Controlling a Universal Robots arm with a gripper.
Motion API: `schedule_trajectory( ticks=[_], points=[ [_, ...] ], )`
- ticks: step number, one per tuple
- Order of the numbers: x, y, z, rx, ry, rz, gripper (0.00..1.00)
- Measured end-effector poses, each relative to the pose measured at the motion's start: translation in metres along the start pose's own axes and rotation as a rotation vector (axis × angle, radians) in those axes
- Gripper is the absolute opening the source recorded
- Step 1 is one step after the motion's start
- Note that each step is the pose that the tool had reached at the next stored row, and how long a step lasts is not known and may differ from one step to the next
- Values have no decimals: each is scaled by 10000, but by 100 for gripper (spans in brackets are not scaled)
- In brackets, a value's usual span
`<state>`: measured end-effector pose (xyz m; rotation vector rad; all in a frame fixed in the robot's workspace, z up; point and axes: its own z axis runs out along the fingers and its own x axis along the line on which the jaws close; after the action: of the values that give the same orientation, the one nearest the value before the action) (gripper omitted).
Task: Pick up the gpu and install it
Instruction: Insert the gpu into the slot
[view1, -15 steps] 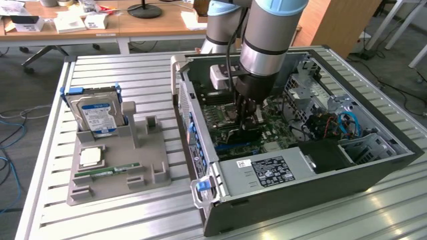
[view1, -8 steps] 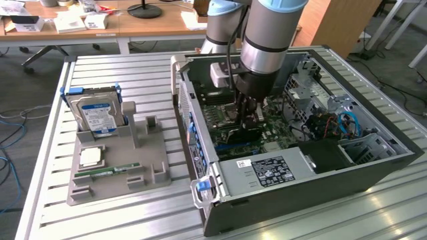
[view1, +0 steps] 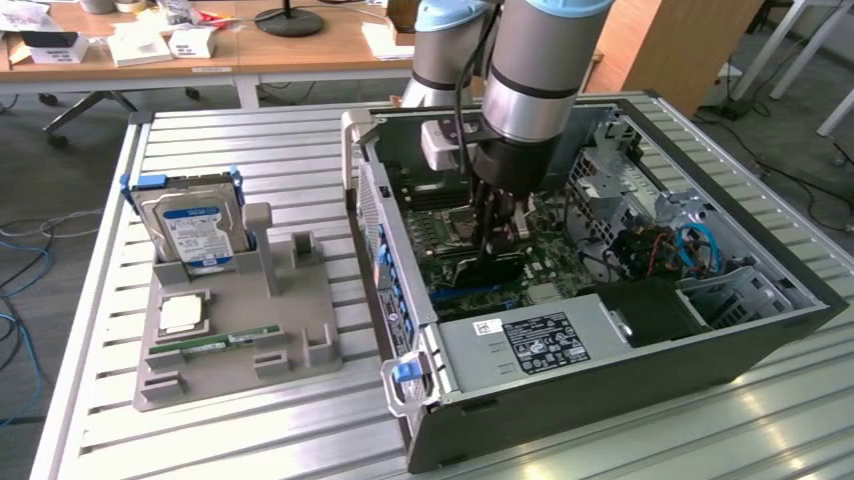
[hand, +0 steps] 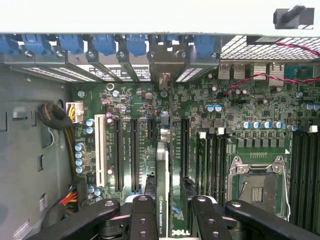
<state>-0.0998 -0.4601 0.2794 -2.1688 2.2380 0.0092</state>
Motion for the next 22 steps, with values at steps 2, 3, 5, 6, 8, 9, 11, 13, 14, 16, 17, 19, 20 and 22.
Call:
schedule_trajectory(
  ticks=[2,3,5,6,8,9,11,13,14,16,17,19,20,22],
  points=[
    [0,0,-11,0,0,0,34],
    [-1,-1,-17,0,1,-1,34],
    [-1,-1,-25,0,-1,0,34],
    [-1,-1,-27,1,-2,0,34],
    [-1,-1,-35,0,0,0,34],
    [-1,-1,-37,0,-1,0,34],
    [-2,-2,-45,0,1,-1,34],
    [-2,-2,-53,0,0,0,34],
    [-2,-2,-58,-1,1,0,34],
    [-2,-2,-68,0,1,-1,34],
    [-3,-2,-72,0,1,1,34],
    [-3,-3,-80,0,-1,0,34],
    [-3,-3,-84,0,0,-1,34],
    [-4,-3,-92,0,0,0,34]
  ],
)
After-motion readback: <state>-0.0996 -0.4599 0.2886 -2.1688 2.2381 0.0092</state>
